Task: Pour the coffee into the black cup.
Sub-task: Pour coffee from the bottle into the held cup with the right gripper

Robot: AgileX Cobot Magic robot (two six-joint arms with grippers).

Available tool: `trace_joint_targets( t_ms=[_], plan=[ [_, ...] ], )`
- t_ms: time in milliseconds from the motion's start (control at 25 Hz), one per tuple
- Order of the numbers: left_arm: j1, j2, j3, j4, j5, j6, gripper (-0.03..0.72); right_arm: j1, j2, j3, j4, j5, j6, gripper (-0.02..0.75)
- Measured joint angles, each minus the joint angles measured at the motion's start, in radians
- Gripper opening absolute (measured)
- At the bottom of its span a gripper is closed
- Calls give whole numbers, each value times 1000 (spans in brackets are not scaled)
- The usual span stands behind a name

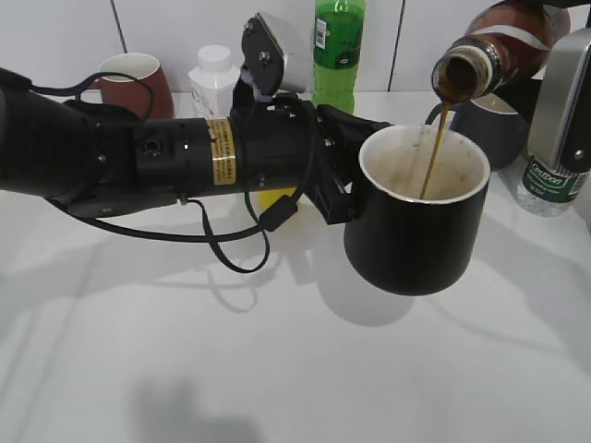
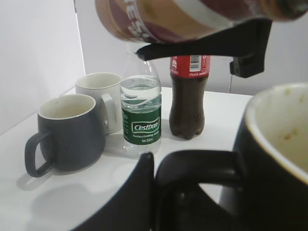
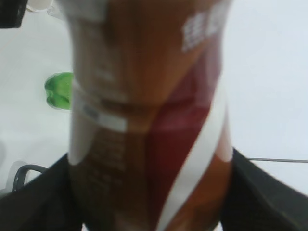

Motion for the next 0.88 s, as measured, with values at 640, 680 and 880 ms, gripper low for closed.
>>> trace_joint_targets(
  t_ms=[640, 680, 880],
  plan=[
    [0, 0, 0, 1, -1, 0, 37, 0, 0, 0, 0, 0, -12, 535],
    [0, 0, 0, 1, -1, 0, 37, 0, 0, 0, 0, 0, -14, 535],
    [0, 0, 0, 1, -1, 0, 37, 0, 0, 0, 0, 0, -18, 535]
  ],
)
